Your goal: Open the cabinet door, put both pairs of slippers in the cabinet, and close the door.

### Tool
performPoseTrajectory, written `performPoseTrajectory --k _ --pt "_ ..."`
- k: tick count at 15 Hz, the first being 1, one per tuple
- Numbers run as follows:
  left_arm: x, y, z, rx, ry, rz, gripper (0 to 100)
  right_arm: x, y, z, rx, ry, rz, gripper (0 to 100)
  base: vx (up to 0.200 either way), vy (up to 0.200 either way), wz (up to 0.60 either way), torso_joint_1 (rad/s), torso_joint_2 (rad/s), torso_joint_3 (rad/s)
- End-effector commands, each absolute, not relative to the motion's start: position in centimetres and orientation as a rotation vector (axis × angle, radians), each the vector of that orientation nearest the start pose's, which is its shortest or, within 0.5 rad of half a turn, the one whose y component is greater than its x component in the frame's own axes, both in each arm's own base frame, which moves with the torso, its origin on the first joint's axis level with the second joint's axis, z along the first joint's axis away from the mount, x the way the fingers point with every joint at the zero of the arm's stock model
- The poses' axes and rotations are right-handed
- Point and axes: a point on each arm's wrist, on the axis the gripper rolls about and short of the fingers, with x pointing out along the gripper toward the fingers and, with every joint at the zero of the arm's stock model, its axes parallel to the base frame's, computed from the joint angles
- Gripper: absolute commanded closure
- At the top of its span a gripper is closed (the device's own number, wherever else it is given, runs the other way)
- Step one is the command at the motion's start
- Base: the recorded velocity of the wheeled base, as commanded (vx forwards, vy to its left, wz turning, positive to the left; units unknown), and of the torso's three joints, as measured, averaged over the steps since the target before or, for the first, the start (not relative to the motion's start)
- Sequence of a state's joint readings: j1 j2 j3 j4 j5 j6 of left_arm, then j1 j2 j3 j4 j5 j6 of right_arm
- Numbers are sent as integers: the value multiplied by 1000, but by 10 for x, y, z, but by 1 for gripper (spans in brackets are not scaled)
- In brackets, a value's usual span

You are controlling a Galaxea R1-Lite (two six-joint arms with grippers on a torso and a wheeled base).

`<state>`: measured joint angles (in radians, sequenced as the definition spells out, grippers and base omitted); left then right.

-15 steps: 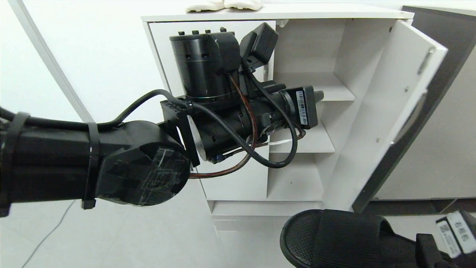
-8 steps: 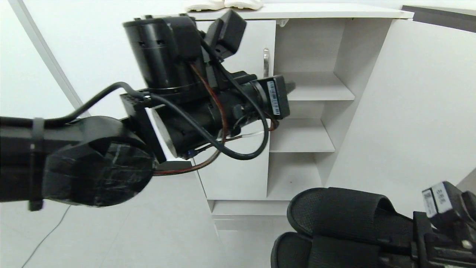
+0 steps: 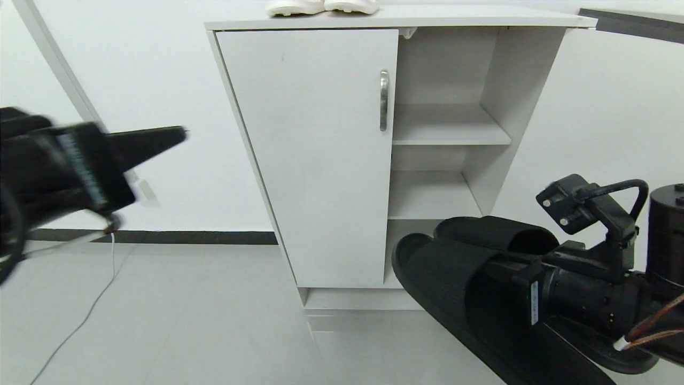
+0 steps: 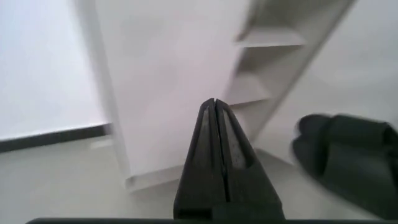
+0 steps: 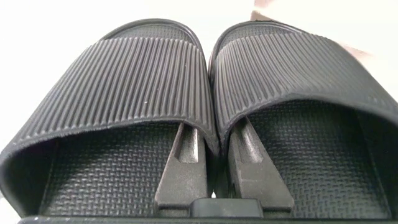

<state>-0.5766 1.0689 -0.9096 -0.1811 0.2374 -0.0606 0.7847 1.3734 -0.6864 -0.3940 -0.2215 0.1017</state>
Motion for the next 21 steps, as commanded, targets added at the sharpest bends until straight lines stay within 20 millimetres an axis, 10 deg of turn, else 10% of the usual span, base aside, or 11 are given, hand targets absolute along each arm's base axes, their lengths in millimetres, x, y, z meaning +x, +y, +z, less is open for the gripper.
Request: performPoseTrajectory --k 1,5,9,21 --pt "0 8 275 -51 -63 57 100 168 161 207 -55 309 517 100 0 0 0 0 0 0" --pt "-48 10 189 -13 -71 330 100 170 163 202 -71 329 519 100 0 0 0 0 0 0" --pt "-49 7 123 2 -35 319 100 173 166 194 -82 342 520 100 0 0 0 0 0 0" --pt "-23 0 75 18 0 20 100 175 180 182 -96 354 549 100 0 0 0 0 0 0"
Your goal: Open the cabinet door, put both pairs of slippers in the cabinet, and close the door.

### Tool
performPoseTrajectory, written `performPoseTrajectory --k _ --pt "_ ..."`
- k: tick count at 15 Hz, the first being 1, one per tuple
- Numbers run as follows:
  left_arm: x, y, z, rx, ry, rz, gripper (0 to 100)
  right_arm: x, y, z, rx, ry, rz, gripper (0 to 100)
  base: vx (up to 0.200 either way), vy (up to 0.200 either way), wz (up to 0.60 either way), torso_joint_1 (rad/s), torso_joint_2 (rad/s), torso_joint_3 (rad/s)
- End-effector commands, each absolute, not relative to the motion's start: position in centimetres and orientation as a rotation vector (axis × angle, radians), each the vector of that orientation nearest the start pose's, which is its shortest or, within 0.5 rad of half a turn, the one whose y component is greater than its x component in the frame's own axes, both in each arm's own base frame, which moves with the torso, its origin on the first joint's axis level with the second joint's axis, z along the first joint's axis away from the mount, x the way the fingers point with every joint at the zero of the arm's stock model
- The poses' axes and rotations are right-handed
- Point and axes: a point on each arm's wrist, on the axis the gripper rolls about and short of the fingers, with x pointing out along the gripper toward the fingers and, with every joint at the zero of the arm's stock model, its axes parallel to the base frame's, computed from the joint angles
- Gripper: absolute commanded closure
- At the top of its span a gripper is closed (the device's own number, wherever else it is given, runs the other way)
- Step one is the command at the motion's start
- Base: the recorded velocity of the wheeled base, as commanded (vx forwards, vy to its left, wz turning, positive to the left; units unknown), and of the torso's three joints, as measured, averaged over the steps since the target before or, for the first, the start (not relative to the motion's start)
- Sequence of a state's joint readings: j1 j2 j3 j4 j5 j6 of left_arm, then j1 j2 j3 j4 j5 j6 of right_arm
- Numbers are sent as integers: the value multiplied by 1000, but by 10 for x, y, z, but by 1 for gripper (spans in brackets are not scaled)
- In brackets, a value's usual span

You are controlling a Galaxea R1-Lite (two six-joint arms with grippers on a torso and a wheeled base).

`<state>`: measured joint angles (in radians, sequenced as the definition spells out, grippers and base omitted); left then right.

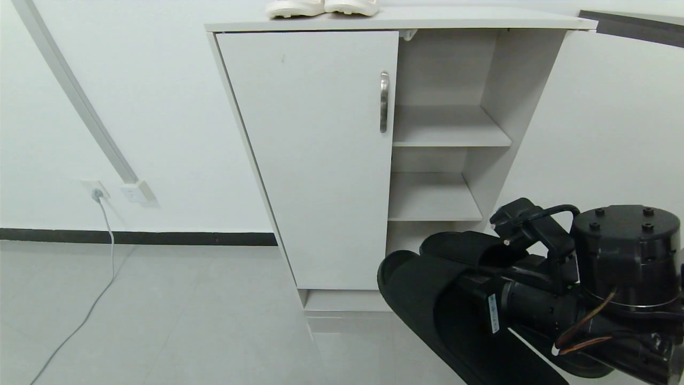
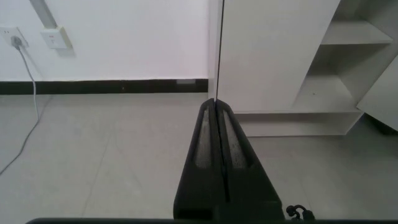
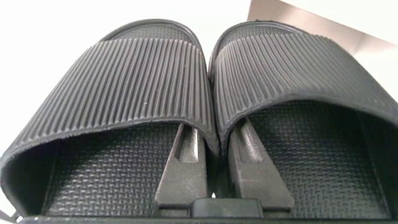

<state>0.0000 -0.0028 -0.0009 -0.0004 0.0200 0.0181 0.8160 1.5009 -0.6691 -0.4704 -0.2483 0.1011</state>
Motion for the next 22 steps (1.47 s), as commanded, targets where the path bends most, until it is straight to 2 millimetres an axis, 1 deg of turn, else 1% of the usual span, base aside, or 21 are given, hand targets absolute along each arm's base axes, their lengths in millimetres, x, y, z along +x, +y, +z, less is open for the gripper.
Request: performPoseTrajectory --k 1,2,5,6,8,9,11,12,16,17,20,22 --pt "-23 0 75 18 0 20 100 175 180 182 -96 354 549 100 0 0 0 0 0 0" --pt "-23 0 75 8 0 18 100 185 192 172 -83 336 528 100 0 0 0 0 0 0" --pt "-23 0 75 -5 0 20 100 200 207 160 -62 282 484 100 0 0 0 0 0 0" --pt "-23 0 75 -5 0 20 100 207 217 158 -58 257 439 100 0 0 0 0 0 0" --pt "-23 0 75 -5 0 20 100 213 233 151 -79 252 359 100 0 0 0 0 0 0" --pt "-23 0 75 -5 0 18 100 218 244 150 -75 240 318 100 0 0 0 0 0 0" --pt "-23 0 75 -5 0 18 100 229 266 153 -10 199 211 100 0 0 0 0 0 0" --pt "-23 0 75 -5 0 20 100 235 272 153 1 181 147 100 0 0 0 0 0 0" --pt "-23 0 75 -3 0 18 100 249 283 158 71 137 41 100 0 0 0 0 0 0" --pt "-23 0 75 -3 0 18 100 253 281 158 72 133 20 100 0 0 0 0 0 0" --pt "-23 0 75 -3 0 18 100 254 280 157 68 137 14 100 0 0 0 0 0 0" --pt "-23 0 75 -3 2 18 100 255 279 156 67 138 12 100 0 -200 0 2 5 2"
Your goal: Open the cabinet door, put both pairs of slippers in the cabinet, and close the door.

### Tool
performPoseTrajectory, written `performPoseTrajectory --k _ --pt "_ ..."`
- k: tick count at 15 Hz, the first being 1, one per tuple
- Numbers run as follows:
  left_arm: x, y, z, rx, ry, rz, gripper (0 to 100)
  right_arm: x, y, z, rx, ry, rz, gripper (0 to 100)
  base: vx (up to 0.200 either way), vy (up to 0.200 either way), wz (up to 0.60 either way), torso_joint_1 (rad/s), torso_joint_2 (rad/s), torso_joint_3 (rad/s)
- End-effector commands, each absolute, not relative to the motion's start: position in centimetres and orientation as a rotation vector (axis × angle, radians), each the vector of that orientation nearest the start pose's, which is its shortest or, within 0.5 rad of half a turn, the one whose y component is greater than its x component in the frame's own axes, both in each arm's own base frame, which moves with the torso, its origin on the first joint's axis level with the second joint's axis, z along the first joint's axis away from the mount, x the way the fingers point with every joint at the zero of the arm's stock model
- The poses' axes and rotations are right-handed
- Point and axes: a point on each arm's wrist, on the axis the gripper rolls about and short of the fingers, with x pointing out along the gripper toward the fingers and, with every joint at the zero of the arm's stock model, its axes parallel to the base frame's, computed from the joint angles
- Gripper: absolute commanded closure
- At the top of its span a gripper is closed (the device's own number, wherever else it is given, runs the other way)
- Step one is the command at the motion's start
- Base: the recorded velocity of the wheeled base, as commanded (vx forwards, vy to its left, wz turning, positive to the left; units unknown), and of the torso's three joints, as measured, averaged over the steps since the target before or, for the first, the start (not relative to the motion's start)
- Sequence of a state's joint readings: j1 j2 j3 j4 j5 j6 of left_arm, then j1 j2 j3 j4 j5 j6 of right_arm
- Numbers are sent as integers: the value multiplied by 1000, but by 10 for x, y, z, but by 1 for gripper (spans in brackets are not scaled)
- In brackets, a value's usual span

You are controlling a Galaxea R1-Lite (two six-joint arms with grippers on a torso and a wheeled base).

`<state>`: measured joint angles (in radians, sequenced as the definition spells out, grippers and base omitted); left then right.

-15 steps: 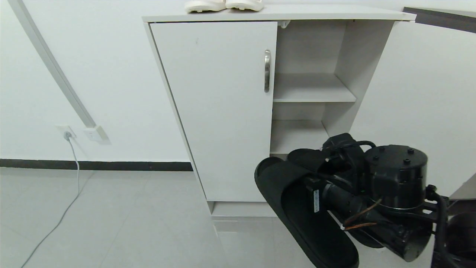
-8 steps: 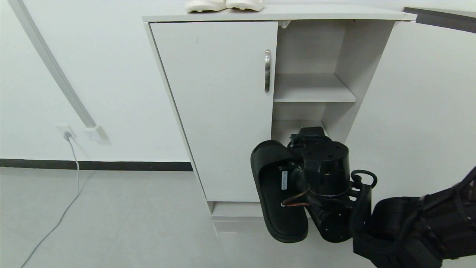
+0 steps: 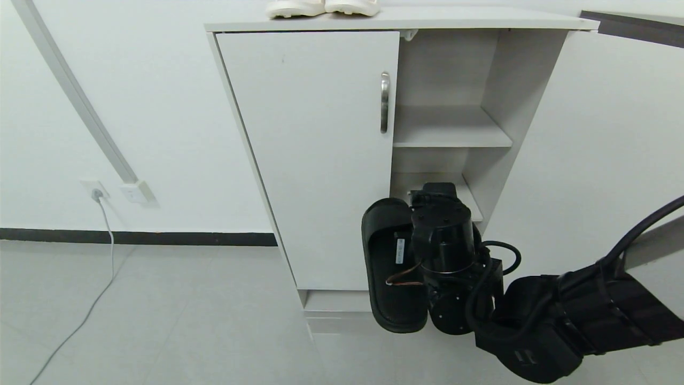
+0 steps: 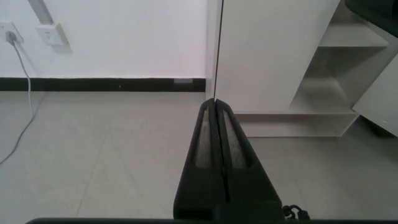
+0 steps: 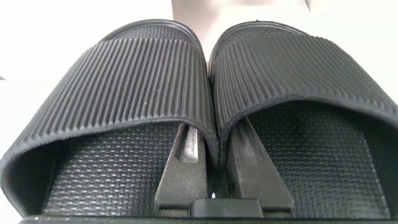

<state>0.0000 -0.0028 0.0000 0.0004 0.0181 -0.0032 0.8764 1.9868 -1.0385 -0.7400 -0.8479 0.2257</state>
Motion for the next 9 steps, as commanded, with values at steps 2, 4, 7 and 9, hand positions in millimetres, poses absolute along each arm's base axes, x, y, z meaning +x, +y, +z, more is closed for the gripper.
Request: performPoseTrajectory --k 2,4,7,9 --pt "-23 0 75 -3 0 18 100 257 276 156 64 140 3 100 0 -200 0 7 0 2" --pt "-23 0 75 -3 0 18 100 263 270 155 61 141 -20 100 0 -200 0 5 2 2" --pt "-23 0 75 -5 0 18 100 268 270 145 44 158 -25 100 0 -133 0 2 2 0" --pt "-23 0 75 -5 0 18 100 270 272 135 27 178 -15 100 0 0 0 0 0 0"
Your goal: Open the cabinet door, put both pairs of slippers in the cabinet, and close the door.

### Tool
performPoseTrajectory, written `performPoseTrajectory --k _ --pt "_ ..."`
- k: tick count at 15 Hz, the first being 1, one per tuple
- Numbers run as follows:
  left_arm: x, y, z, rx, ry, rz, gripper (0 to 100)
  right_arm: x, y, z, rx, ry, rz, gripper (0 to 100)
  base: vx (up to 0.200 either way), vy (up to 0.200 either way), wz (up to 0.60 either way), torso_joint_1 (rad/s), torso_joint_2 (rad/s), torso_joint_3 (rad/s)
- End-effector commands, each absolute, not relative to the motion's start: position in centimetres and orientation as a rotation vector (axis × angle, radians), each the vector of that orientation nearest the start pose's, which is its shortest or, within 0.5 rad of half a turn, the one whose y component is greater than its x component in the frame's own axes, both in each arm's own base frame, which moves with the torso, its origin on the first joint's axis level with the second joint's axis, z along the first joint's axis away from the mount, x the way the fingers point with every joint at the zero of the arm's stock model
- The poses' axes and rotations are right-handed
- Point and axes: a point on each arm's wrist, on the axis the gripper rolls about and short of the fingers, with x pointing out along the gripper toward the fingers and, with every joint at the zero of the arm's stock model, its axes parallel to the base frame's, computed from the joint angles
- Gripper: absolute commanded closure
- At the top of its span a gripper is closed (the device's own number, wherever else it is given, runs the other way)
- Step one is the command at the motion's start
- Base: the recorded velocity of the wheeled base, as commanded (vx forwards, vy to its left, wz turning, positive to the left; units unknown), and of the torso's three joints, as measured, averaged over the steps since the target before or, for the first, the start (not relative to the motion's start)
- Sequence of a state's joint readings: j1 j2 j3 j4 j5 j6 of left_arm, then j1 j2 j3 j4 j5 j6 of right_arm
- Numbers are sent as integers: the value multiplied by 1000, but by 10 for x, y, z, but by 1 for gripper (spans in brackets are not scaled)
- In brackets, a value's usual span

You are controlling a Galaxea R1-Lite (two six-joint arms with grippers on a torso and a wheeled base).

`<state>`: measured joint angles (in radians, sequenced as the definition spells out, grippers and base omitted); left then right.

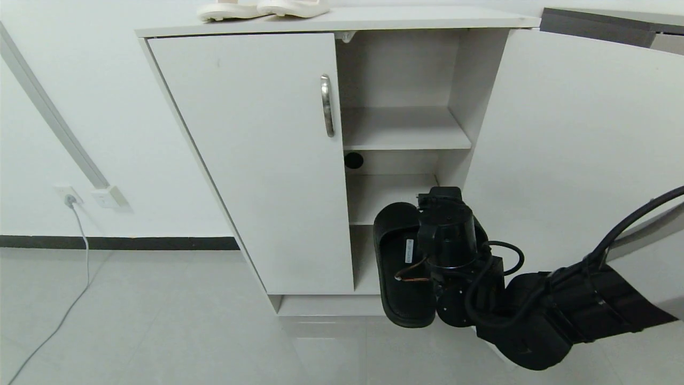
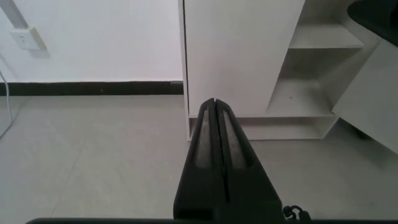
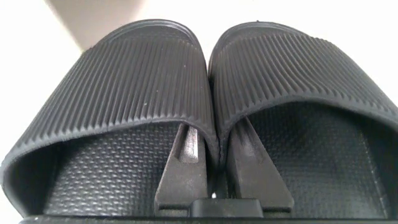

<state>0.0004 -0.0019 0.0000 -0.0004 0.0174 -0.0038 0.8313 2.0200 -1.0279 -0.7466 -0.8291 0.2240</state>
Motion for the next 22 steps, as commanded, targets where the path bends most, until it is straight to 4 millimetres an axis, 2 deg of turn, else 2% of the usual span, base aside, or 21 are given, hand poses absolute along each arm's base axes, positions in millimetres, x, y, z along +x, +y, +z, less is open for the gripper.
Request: performPoseTrajectory --k 1,15,22 --pt "-23 0 75 -5 0 18 100 268 275 133 32 182 15 100 0 0 0 0 0 0" --pt "-23 0 75 -3 0 17 100 270 277 119 11 203 41 100 0 0 0 0 0 0" --pt "-23 0 75 -3 2 17 100 279 279 111 34 164 44 100 0 0 0 6 2 -168"
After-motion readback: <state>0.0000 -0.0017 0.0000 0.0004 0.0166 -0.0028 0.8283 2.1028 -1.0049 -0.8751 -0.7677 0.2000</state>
